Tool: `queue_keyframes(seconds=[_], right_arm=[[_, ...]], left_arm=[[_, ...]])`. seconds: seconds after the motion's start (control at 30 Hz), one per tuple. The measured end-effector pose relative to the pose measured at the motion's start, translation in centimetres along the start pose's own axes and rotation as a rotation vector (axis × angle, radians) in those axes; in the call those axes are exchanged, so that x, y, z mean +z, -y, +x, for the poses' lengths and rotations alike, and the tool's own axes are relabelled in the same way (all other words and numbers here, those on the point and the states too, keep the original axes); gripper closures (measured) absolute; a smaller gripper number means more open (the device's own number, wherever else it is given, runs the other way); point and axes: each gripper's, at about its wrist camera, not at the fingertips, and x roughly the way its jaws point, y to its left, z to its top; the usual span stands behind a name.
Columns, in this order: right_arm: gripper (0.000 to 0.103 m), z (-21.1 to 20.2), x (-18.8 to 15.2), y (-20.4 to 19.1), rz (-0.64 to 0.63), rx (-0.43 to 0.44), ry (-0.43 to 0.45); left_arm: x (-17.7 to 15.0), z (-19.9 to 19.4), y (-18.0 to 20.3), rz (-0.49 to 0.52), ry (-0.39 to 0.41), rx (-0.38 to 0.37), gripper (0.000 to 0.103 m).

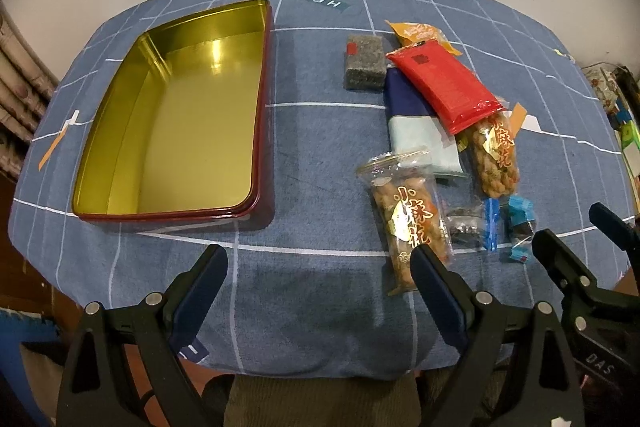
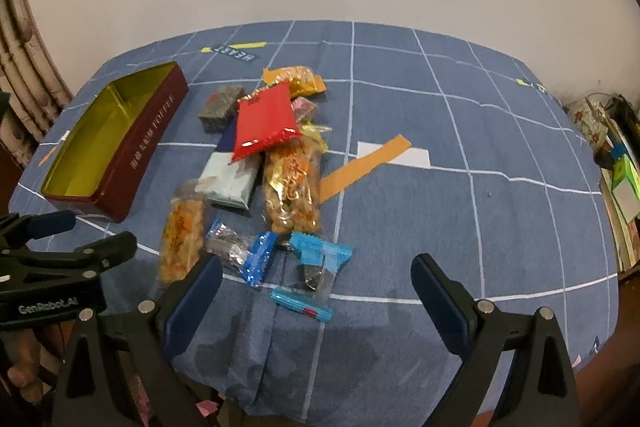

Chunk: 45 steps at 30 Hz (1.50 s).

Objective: Organize snacks
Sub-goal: 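Move the right gripper toward the blue-wrapped candy packet, then close the right gripper on the blue-wrapped candy packet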

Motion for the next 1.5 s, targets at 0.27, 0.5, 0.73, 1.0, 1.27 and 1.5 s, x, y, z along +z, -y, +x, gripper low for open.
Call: queue_keyframes(seconds=[0.27, 0.5, 0.73, 1.0, 1.27, 1.5], right_arm=[[0.006, 1.1, -0.3, 0.2, -0.001, -0.028, -0.036], [0.031, 2.5, -0.1, 0.7, 0.02, -0.014, -0.081], [0.051, 4.0, 0.0, 0.9, 0.029, 0.011, -0.124], [0.064, 5.0, -0.3, 1.0, 0.038, 0.044, -0.157], [0.074, 5.3, -0.4, 0.9, 0.021, 0.055, -0.157], [0.074, 5.5, -0.3, 2.7, 0.056, 0.03, -0.15]], left_arm=[[0.1, 0.3, 0.0, 0.004, -0.009, -0.005, 0.012], [0.1, 0.5, 0.0, 0.006, -0.008, -0.011, 0.012], [0.3, 0.8, 0.2, 0.013, -0.012, -0.018, 0.012], [0.5, 1.0, 0.5, 0.02, -0.017, -0.038, 0.012], [0.7, 1.1, 1.3, 0.037, -0.022, -0.061, 0.012], [1.3, 2.1, 2.1, 0.015, -0.093, -0.168, 0.012]])
